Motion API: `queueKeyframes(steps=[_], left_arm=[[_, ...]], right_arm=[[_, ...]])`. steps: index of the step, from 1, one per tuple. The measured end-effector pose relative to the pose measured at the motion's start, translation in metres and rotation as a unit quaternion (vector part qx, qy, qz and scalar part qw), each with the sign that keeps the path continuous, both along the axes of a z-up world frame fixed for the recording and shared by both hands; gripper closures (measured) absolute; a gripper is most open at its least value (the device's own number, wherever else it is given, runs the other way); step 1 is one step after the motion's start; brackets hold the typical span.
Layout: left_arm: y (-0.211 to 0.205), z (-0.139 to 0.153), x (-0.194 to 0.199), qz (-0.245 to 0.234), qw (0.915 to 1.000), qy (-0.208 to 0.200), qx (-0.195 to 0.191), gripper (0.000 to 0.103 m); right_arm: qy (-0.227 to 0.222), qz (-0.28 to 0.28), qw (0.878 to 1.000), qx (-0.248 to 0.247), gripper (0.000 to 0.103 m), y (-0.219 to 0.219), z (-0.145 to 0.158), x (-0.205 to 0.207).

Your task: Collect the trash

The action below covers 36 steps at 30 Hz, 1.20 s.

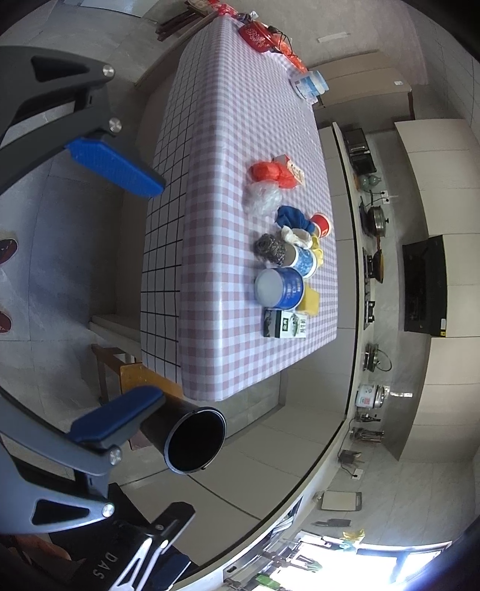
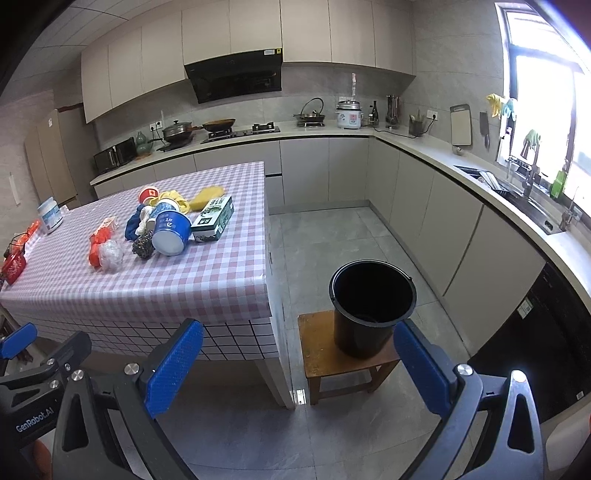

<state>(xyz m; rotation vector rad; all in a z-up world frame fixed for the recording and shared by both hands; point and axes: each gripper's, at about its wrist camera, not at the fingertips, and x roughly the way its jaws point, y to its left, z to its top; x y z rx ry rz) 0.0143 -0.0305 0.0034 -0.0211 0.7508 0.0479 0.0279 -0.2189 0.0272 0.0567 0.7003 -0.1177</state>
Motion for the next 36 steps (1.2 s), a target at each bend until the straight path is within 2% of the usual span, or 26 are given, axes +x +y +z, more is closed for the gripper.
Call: queueKeyframes(steps=[36], left_arm=[[-0.013, 0.001, 0.0, 0.016, 0.9999, -0.002, 0.005, 0.0]], right_arm=[[-0.002, 0.016, 1.0, 0.003, 0.0, -0.015, 0.0, 0.004]])
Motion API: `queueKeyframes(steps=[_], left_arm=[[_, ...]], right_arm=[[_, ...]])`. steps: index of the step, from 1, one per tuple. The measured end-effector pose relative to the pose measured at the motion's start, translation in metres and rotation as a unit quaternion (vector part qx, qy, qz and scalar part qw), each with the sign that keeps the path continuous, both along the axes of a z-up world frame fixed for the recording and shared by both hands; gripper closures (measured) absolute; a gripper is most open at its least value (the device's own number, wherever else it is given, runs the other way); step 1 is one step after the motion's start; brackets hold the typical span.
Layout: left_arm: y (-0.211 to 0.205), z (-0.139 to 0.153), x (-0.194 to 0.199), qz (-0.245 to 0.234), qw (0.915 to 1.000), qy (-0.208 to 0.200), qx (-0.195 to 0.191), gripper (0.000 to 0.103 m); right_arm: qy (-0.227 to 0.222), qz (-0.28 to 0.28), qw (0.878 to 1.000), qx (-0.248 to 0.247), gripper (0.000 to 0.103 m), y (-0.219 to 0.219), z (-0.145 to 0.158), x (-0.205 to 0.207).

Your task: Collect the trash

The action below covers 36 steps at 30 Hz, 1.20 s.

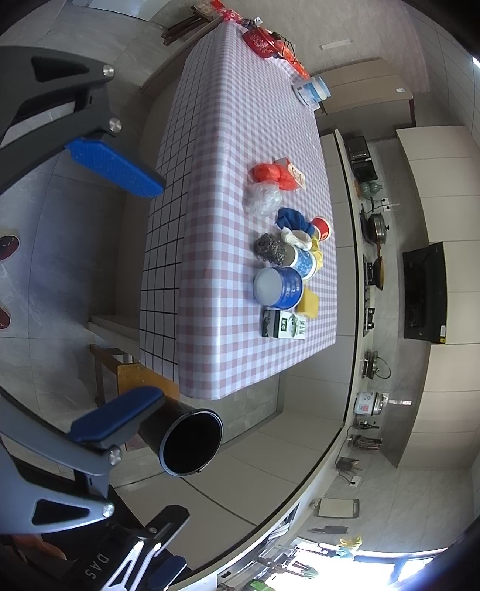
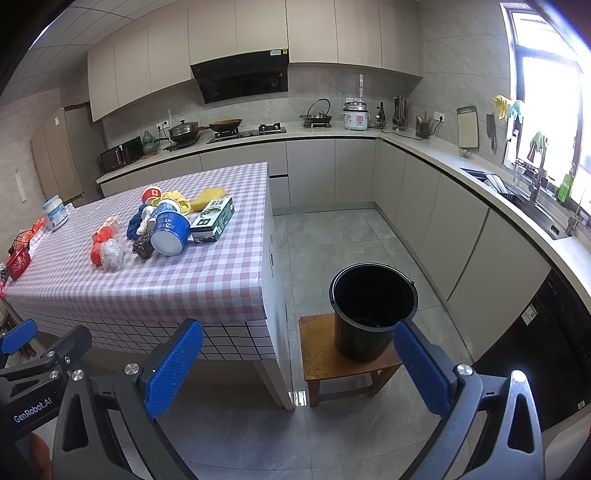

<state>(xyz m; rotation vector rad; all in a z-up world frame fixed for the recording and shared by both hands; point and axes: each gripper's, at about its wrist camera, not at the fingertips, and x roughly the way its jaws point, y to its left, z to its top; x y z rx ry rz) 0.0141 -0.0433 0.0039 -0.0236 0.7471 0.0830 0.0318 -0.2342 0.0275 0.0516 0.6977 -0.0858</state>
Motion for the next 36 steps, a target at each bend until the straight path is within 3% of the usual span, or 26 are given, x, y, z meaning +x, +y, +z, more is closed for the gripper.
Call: queueKeyframes(steps=[22, 36], left_arm=[[0.016, 0.001, 0.011, 0.017, 0.9998, -0.003, 0.002, 0.0], [0.033, -0.001, 0.026, 0.06, 0.9981, -0.005, 0.01, 0.0]], right_arm=[[-0.004, 0.014, 1.0, 0.0, 0.0, 0.011, -0.001, 0.013], [-0.009, 0.056, 0.998, 0.01, 0.0, 0.025, -0.006, 0.043]])
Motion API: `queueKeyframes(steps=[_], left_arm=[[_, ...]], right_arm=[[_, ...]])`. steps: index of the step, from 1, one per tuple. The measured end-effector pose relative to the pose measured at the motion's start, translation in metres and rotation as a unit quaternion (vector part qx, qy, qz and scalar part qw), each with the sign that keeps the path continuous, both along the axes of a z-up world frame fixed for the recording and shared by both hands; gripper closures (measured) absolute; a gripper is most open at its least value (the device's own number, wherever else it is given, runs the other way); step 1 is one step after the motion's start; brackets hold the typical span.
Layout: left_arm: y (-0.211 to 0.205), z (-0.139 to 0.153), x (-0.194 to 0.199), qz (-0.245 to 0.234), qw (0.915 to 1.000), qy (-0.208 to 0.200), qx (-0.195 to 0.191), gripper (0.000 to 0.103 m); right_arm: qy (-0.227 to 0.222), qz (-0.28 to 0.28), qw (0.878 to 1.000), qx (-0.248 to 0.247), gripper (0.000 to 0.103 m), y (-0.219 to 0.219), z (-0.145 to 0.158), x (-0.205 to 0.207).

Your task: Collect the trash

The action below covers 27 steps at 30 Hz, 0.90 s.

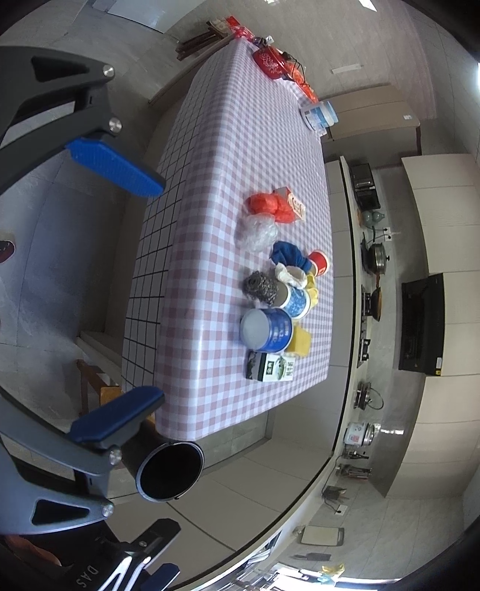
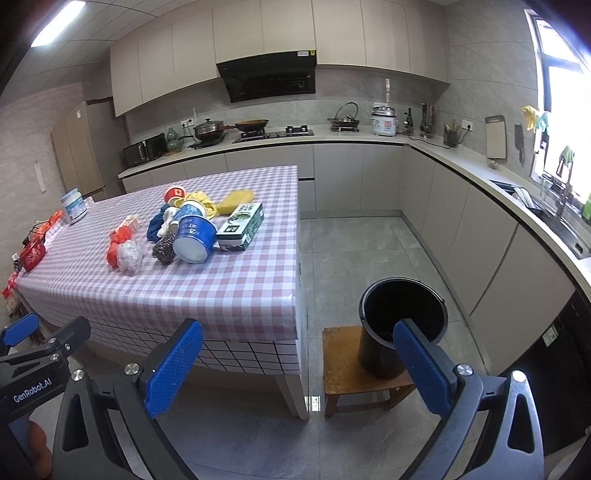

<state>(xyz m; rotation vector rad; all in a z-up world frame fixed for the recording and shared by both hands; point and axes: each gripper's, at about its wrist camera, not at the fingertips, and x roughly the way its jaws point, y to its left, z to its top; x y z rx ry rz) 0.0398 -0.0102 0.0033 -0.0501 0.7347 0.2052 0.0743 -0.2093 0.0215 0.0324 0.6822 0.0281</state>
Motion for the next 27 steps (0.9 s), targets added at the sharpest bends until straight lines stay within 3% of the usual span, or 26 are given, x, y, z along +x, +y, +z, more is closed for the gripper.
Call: queueKeyframes(steps=[14, 27], left_arm=[[0.042, -0.007, 0.034, 0.032, 0.9995, 0.004, 0.001, 0.0], [0.131, -0.014, 0.126, 0.021, 0.9996, 0.02, -0.003, 0.0]], right_arm=[[0.0, 0.04, 0.999, 0.006, 0.0, 0.043, -0.01, 0.05], [0.009, 0.034, 0.999, 0.002, 0.0, 0.135, -0.017, 0.144]])
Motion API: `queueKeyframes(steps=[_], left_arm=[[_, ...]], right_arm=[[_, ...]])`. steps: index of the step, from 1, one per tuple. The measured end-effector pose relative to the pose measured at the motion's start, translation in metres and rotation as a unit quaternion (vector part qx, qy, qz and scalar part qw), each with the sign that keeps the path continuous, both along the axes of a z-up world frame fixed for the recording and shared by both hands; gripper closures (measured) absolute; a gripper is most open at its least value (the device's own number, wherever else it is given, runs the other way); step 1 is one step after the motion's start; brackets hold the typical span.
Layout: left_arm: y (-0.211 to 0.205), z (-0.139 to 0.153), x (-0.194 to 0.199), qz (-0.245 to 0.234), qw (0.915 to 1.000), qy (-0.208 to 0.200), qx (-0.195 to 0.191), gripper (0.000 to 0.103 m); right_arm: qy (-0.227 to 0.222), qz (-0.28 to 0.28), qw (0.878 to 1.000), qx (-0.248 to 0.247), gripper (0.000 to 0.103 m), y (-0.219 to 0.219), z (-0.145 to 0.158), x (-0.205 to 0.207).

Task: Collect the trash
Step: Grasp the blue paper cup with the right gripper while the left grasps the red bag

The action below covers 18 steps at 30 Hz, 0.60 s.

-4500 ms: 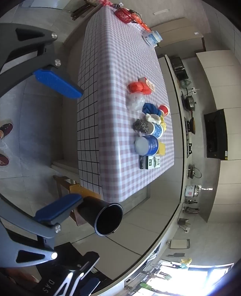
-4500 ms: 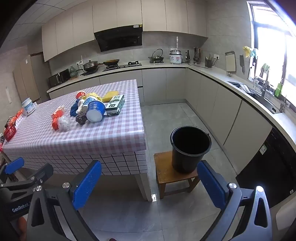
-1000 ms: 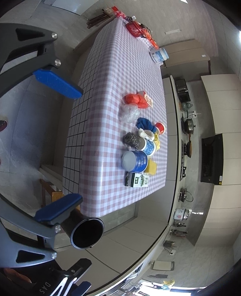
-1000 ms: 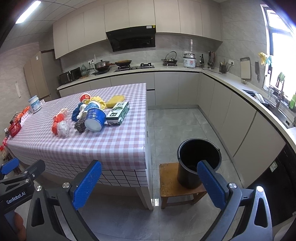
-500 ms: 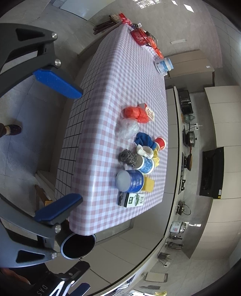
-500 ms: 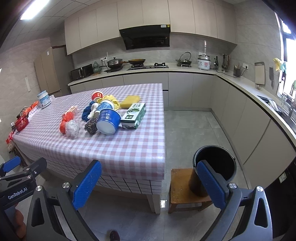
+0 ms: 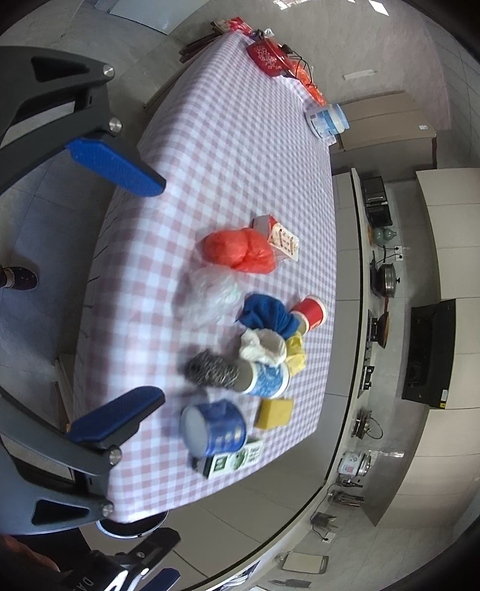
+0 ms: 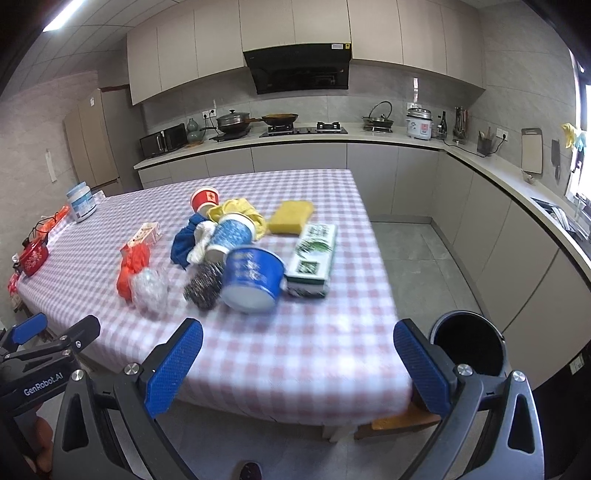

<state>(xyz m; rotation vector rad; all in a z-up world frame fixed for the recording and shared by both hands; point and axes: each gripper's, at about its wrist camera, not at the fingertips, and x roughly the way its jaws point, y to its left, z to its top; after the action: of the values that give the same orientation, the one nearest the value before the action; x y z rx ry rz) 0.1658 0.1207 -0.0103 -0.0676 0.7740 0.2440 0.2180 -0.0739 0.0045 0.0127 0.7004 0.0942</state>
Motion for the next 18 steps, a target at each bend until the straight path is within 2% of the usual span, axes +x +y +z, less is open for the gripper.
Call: queueKeyframes(steps=[9, 18], left_arm=[[0.055, -0.021, 0.061, 0.001, 0.9999, 0.017, 0.0, 0.0], [0.081, -0.044, 0.115, -0.016, 0.9991, 0.038, 0.0, 0.0]], right_arm=[[0.018, -0.017, 1.0, -0.011, 0.0, 0.047, -0.02, 0.063], [0.043, -0.051, 0.998, -0.017, 0.0, 0.064, -0.051, 0.113]])
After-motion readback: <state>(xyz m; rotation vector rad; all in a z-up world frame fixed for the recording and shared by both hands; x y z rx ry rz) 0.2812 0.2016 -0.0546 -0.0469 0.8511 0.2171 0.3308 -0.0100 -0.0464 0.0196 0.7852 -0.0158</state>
